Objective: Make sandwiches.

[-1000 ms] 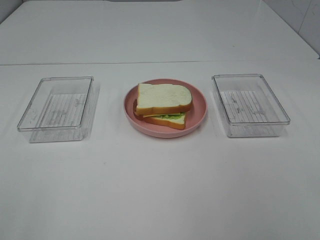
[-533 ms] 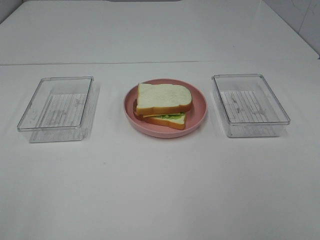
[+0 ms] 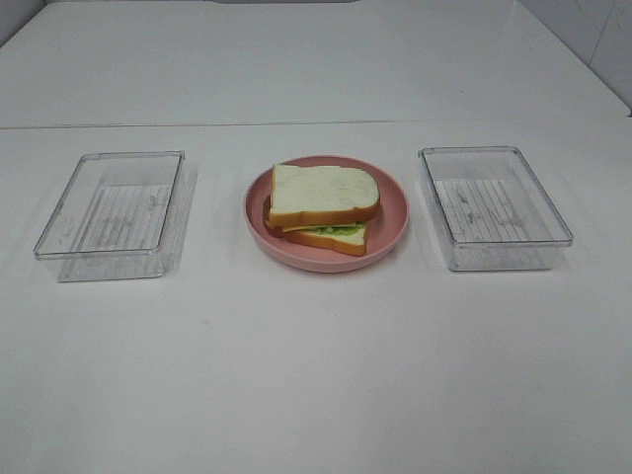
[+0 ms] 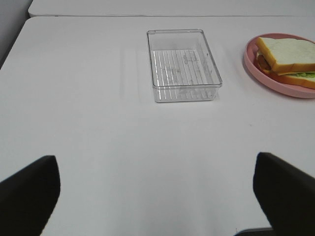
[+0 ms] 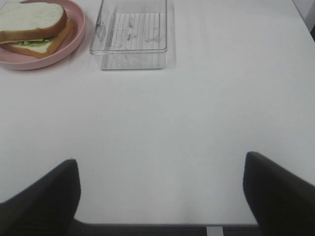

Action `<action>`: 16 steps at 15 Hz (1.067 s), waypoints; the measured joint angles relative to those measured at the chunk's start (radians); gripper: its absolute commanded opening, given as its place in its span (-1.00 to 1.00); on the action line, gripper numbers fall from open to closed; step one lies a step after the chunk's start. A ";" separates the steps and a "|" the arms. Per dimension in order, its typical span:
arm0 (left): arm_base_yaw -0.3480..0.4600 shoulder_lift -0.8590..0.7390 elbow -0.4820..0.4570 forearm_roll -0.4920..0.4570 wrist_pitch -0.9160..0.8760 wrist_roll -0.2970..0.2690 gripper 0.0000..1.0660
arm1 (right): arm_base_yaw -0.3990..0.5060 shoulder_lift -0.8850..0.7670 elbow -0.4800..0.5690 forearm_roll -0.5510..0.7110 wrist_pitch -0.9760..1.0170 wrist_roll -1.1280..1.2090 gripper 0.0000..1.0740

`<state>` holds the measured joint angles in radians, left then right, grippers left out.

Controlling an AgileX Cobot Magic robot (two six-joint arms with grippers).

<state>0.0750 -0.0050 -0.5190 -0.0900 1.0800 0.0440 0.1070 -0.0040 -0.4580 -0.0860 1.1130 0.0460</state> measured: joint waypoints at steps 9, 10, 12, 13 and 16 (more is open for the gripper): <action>0.000 0.000 0.000 0.000 0.000 0.000 0.92 | -0.057 0.000 0.000 0.004 -0.001 -0.004 0.63; 0.000 0.000 0.000 0.000 0.000 0.000 0.92 | -0.057 0.000 0.000 0.004 -0.001 -0.004 0.63; 0.000 0.000 0.000 0.000 0.000 0.000 0.92 | -0.057 0.000 0.000 0.004 -0.001 -0.004 0.63; 0.000 0.000 0.000 0.000 0.000 0.000 0.92 | -0.057 0.000 0.000 0.004 -0.001 -0.004 0.63; 0.000 0.000 0.000 0.000 0.000 0.000 0.92 | -0.057 0.000 0.000 0.004 -0.001 -0.004 0.63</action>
<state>0.0750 -0.0050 -0.5190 -0.0900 1.0800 0.0440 0.0500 -0.0040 -0.4580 -0.0820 1.1120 0.0420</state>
